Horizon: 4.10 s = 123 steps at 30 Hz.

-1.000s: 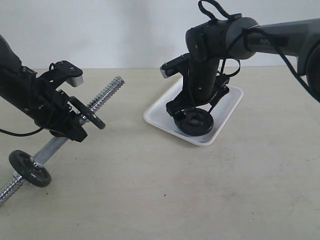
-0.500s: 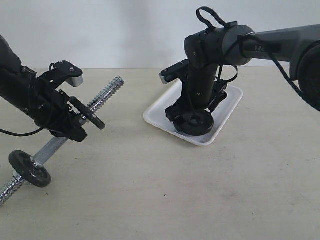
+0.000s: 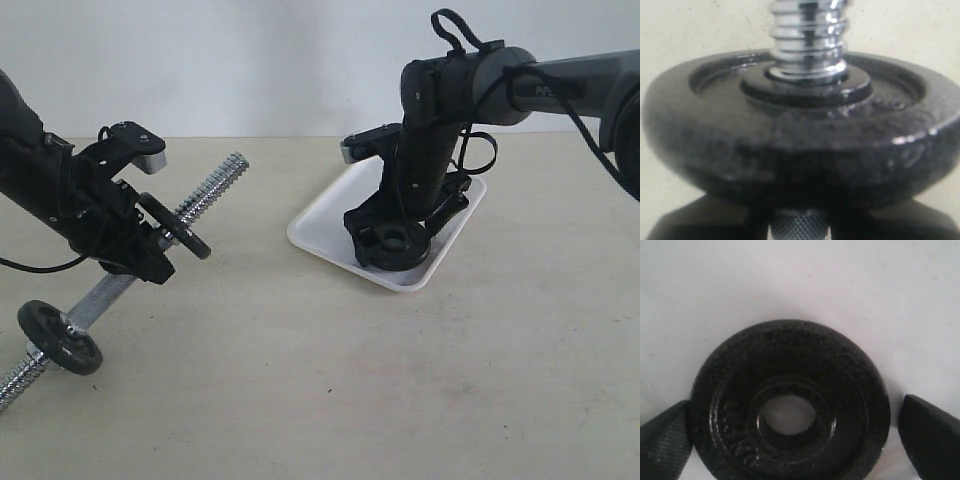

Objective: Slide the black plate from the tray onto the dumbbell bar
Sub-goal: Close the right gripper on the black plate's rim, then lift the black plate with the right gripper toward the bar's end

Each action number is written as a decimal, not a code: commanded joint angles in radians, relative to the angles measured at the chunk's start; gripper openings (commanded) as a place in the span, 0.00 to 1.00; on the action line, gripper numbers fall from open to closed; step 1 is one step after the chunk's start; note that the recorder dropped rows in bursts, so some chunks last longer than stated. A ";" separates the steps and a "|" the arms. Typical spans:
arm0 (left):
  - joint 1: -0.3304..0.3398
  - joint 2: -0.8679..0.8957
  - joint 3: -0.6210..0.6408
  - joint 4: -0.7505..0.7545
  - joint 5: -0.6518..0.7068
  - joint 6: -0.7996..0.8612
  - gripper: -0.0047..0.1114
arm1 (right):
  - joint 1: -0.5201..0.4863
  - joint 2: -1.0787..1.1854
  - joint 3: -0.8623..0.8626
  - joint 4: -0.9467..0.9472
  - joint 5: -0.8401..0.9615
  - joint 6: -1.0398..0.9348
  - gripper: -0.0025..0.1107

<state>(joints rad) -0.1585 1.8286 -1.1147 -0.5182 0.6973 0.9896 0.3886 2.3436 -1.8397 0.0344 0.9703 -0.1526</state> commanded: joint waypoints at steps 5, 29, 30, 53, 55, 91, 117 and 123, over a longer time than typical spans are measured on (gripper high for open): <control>-0.006 -0.061 -0.027 -0.076 -0.026 -0.009 0.08 | -0.008 0.007 0.002 0.105 0.054 0.011 0.95; -0.006 -0.061 -0.027 -0.076 -0.024 -0.009 0.08 | -0.008 0.007 0.002 0.030 -0.022 0.042 0.95; -0.006 -0.061 -0.027 -0.076 -0.024 -0.009 0.08 | -0.008 0.007 0.002 0.030 -0.024 0.044 0.95; -0.006 -0.061 -0.027 -0.076 -0.026 -0.009 0.08 | -0.008 0.077 0.002 0.061 0.068 0.098 0.95; -0.006 -0.061 -0.027 -0.076 -0.026 -0.009 0.08 | -0.008 0.077 0.002 0.061 0.094 0.111 0.95; -0.006 -0.061 -0.027 -0.076 -0.026 -0.009 0.08 | -0.008 0.077 0.002 0.160 0.025 0.045 0.03; -0.006 -0.061 -0.027 -0.007 -0.020 -0.009 0.08 | -0.094 -0.026 -0.108 0.507 0.134 -0.237 0.02; -0.004 -0.061 -0.027 0.015 -0.020 -0.009 0.08 | -0.094 -0.030 -0.155 0.507 0.210 -0.251 0.02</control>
<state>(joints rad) -0.1585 1.8286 -1.1147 -0.4617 0.6982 0.9853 0.2991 2.3452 -1.9656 0.5121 1.1414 -0.3874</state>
